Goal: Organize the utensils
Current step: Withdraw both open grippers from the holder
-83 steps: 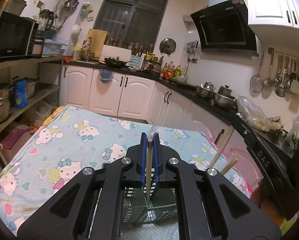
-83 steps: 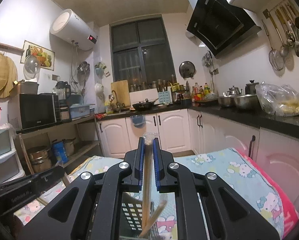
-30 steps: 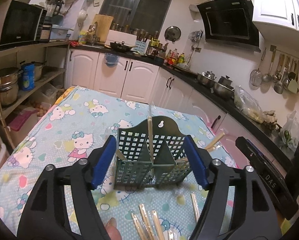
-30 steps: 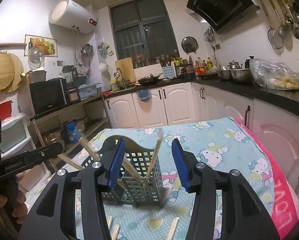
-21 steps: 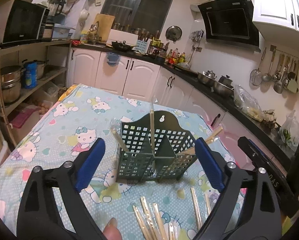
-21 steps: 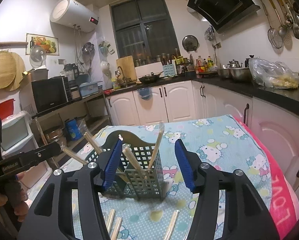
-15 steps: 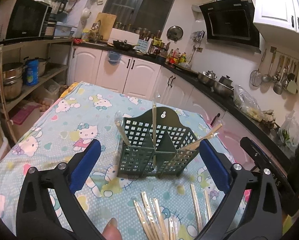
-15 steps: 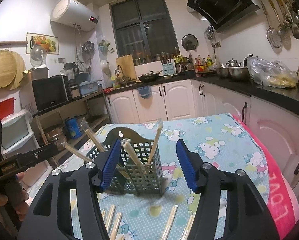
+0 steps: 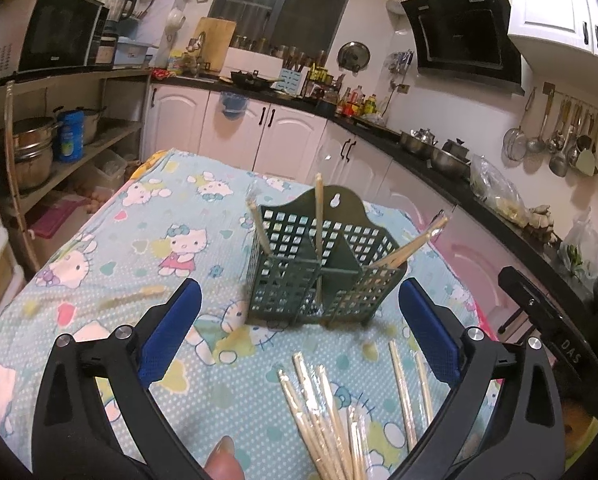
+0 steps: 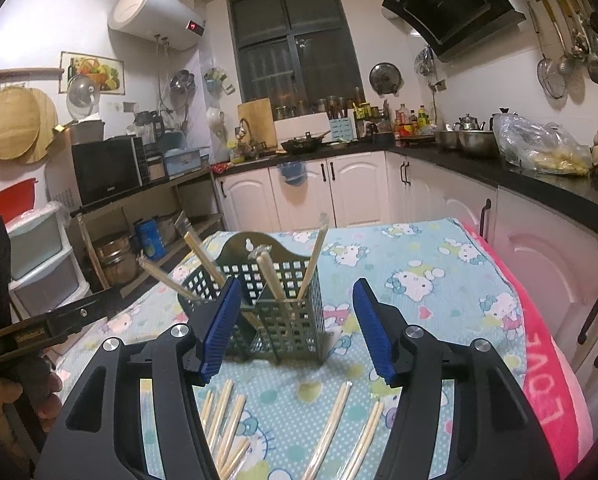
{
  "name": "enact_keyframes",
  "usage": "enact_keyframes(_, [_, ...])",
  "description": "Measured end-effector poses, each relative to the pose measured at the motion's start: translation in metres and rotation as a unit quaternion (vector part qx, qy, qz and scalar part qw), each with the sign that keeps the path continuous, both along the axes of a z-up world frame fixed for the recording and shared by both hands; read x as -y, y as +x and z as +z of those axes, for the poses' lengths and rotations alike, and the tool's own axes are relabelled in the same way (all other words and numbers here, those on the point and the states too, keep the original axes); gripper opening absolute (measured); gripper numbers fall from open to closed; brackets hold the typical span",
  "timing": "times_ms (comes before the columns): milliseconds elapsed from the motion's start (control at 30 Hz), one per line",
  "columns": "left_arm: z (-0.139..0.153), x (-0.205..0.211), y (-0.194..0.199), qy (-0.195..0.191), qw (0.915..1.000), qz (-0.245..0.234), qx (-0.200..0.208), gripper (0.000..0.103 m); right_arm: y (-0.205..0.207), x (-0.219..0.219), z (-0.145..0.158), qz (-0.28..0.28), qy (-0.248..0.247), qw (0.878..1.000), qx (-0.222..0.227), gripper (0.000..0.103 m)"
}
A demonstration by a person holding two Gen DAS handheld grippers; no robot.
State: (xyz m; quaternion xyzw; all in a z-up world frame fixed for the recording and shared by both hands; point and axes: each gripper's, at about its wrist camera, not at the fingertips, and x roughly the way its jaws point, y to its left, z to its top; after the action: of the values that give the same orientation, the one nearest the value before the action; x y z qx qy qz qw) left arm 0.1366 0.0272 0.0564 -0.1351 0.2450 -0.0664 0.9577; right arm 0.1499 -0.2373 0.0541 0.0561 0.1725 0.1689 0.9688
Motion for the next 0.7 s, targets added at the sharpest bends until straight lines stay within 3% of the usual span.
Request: enact_keyframes(700, [-0.033, -0.010, -0.005, 0.017, 0.9975, 0.007, -0.069, 0.091, -0.021, -0.016, -0.029, 0.038, -0.035, 0.997, -0.066, 0.056])
